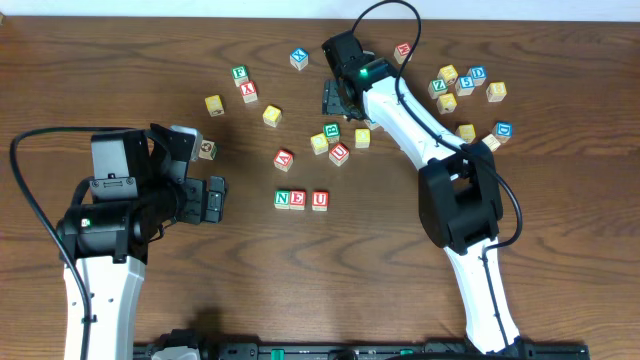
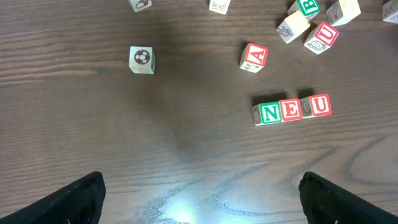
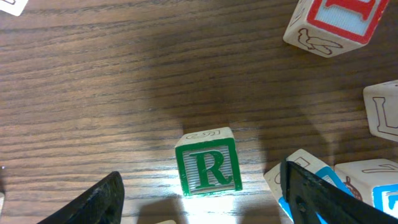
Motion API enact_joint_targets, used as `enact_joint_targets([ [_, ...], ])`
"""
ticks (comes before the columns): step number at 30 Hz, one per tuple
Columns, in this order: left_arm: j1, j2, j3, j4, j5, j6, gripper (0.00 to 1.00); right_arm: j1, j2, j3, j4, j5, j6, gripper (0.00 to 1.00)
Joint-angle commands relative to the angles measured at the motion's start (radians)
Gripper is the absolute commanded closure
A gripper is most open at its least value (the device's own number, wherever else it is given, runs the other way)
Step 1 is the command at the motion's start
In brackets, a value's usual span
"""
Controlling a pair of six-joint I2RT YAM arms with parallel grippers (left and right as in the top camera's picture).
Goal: Spell out NEURIPS
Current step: 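Lower the right gripper and grasp the green R block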
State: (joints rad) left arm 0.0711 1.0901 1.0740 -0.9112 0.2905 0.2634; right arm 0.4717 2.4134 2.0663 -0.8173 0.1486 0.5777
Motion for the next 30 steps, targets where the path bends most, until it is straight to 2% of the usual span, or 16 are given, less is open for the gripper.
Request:
enact_joint_targets([
  [1, 0.005, -0.006, 0.021, -0.001, 0.012, 0.013, 0.02, 0.007, 0.011, 0.015, 0.004, 0.029, 0.008, 0.26],
  [14, 0.005, -0.006, 0.021, -0.001, 0.012, 0.013, 0.02, 0.007, 0.011, 0.014, 0.009, 0.033, -0.003, 0.35],
  [30, 0.005, -0.006, 0.021, -0.001, 0.012, 0.013, 0.02, 0.007, 0.022, 0.013, 0.006, 0.055, -0.015, 0.37],
])
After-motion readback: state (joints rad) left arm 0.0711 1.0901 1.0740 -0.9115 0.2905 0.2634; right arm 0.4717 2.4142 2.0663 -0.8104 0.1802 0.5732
